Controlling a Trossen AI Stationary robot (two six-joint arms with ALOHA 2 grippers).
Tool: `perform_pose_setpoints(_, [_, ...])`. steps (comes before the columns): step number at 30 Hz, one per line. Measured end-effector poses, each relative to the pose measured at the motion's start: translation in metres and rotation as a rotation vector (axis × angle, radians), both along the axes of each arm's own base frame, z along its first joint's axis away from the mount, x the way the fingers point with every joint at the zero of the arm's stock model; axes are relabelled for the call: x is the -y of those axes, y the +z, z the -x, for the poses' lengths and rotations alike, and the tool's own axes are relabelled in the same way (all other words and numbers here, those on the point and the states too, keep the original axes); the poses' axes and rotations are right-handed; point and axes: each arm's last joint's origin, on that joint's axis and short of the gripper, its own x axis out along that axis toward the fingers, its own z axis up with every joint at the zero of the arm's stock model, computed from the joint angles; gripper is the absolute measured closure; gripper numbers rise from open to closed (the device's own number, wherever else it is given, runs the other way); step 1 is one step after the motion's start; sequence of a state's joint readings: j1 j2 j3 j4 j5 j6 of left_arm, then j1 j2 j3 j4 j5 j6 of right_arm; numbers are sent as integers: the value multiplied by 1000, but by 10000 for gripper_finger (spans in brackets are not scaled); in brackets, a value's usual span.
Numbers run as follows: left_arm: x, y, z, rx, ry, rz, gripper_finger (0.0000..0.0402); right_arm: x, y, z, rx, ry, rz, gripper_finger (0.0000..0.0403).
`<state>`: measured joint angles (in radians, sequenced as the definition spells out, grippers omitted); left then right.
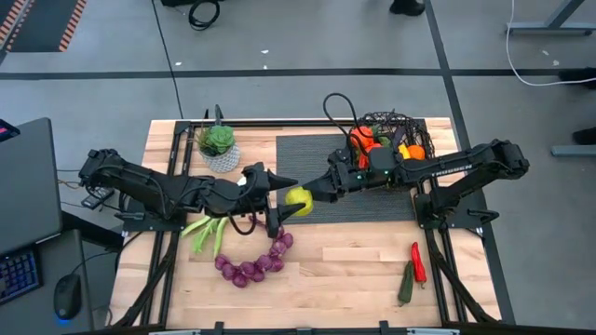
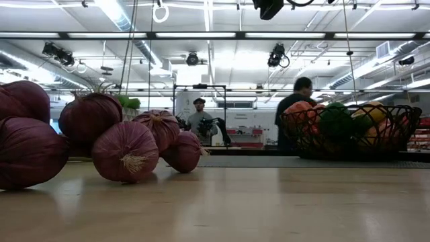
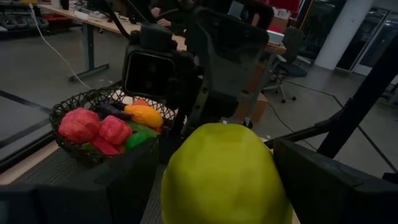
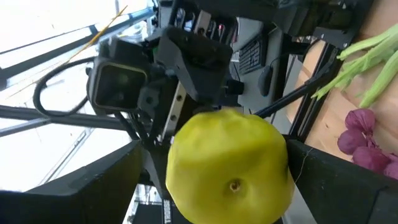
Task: Build produce basket
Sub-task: Put the green apple into the black basket
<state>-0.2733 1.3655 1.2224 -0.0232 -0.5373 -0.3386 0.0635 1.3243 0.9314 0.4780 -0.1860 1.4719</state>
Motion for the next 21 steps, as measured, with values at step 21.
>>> perform_pose_setpoints(21, [0, -1, 0, -9, -4, -11, 159, -7, -5, 0, -46, -61, 3, 6])
